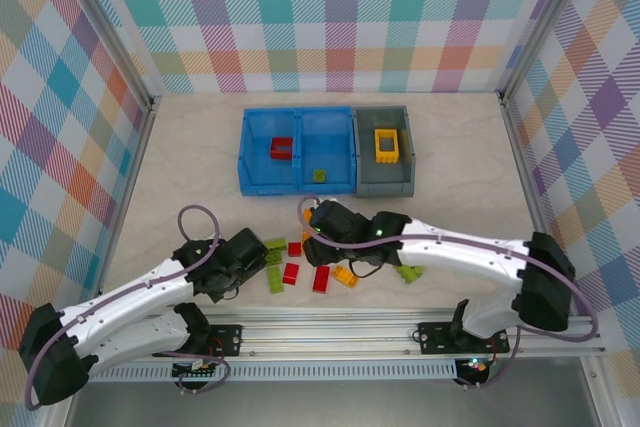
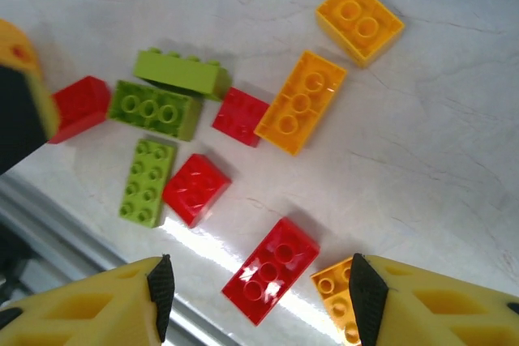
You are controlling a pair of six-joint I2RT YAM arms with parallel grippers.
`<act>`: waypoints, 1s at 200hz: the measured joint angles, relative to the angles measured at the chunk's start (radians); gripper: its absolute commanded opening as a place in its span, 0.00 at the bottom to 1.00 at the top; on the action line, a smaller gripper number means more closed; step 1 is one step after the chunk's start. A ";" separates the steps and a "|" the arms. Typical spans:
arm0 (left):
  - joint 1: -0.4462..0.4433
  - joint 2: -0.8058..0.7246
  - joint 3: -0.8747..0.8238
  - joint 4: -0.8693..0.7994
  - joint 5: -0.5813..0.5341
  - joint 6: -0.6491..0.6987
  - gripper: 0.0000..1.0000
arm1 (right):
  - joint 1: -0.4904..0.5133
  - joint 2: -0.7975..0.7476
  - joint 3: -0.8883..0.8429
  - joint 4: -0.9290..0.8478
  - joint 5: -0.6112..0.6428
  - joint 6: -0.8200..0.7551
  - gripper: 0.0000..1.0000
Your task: Sort the legos into containers by color
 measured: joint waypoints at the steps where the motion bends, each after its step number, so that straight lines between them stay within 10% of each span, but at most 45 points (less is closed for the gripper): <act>1: 0.003 0.000 -0.001 0.002 0.000 -0.002 0.94 | 0.000 -0.003 -0.002 0.002 0.000 0.000 0.62; 57: 0.168 0.068 -0.066 0.150 0.085 -0.026 0.94 | 0.030 -0.165 -0.118 0.162 -0.116 -0.039 0.67; 200: 0.216 0.196 -0.099 0.253 0.121 0.018 0.72 | 0.069 -0.166 -0.135 0.220 -0.190 -0.055 0.67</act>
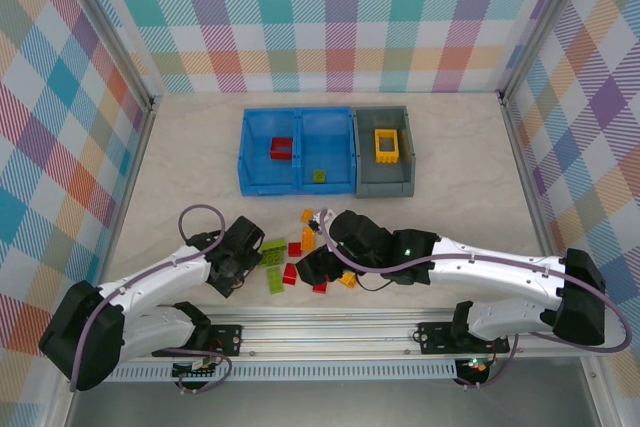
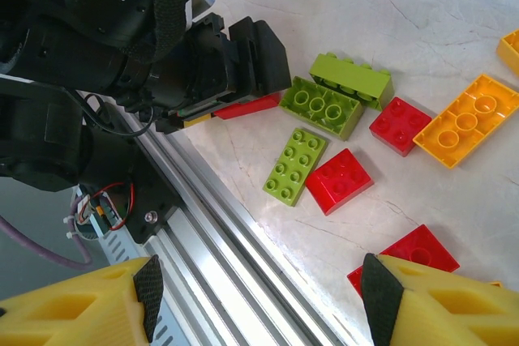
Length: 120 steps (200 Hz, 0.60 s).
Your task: Sort the legos into containers by color
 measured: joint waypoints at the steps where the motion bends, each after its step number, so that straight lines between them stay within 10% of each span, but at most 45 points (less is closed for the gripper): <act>1: 0.000 0.000 0.000 0.000 0.000 0.000 0.72 | 0.000 0.000 0.000 0.000 0.000 0.000 0.67; 68: 0.003 -0.042 0.027 -0.025 -0.013 0.043 0.57 | 0.000 0.002 0.000 0.000 0.013 0.018 0.67; 120: 0.004 -0.004 0.373 -0.112 -0.064 0.209 0.57 | 0.001 -0.036 0.026 0.005 0.132 0.021 0.66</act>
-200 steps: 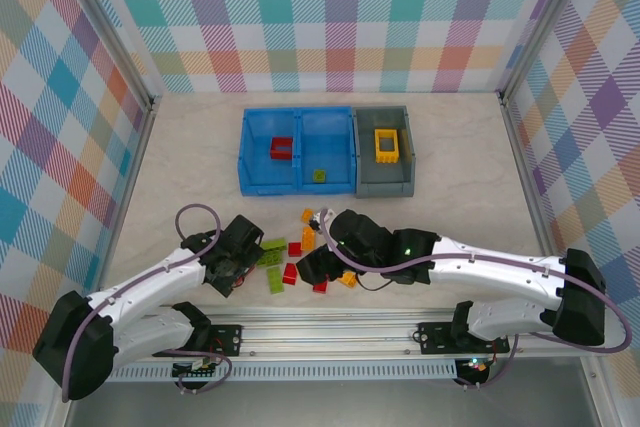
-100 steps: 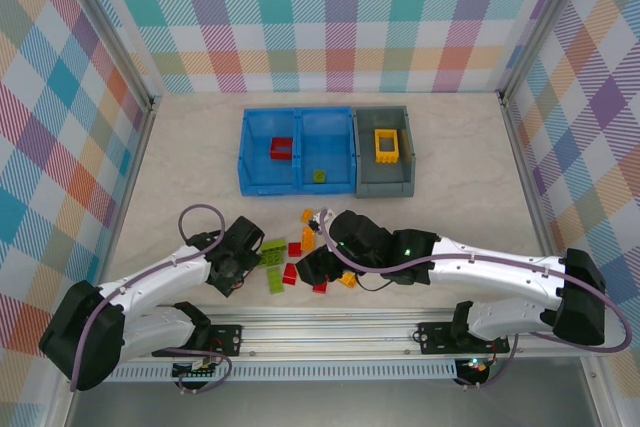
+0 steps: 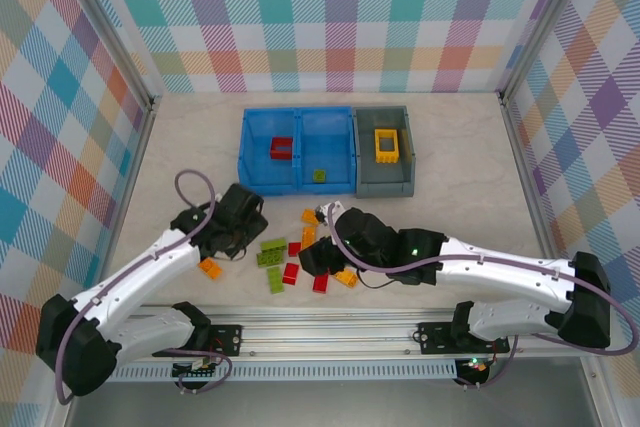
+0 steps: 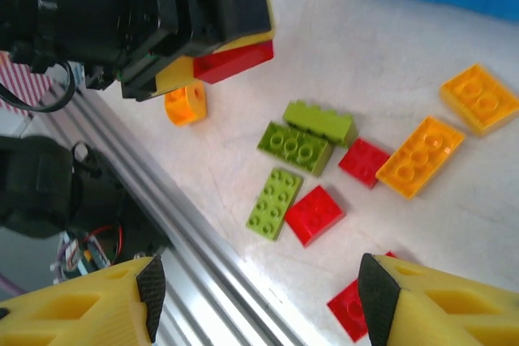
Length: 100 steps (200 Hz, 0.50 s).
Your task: Sort the legos into containers by color
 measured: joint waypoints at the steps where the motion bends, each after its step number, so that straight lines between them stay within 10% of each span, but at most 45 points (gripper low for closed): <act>1: 0.000 0.006 0.012 -0.001 -0.002 0.003 0.57 | -0.001 0.000 0.003 0.001 0.003 0.000 0.66; 100: 0.188 0.593 0.573 0.030 -0.010 0.250 0.57 | -0.154 0.130 0.150 0.113 0.060 0.055 0.66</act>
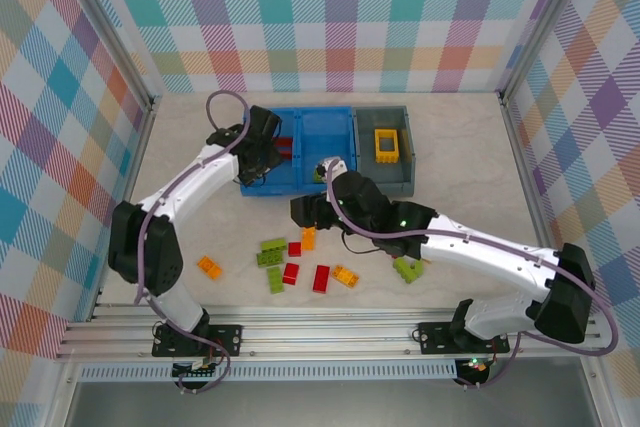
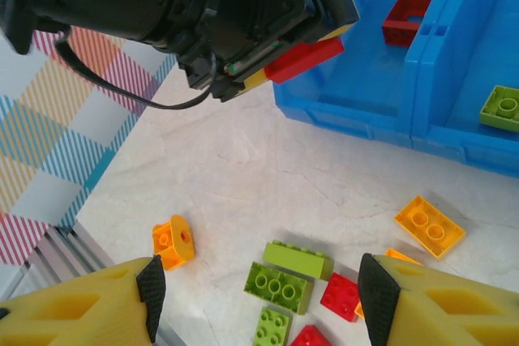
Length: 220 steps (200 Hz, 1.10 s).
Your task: Sort the legos into containers by color
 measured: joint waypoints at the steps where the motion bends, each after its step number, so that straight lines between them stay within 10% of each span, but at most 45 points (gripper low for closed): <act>1: 0.002 0.004 0.003 0.002 0.000 -0.002 0.57 | -0.002 0.001 0.000 0.003 -0.002 0.002 0.66; 153: 0.048 0.424 0.345 0.038 -0.142 -0.479 0.64 | -0.087 0.025 -0.071 0.187 -0.100 0.074 0.67; 220: 0.049 0.447 0.404 0.024 -0.173 -0.540 0.90 | -0.098 -0.007 -0.119 0.183 -0.123 0.086 0.68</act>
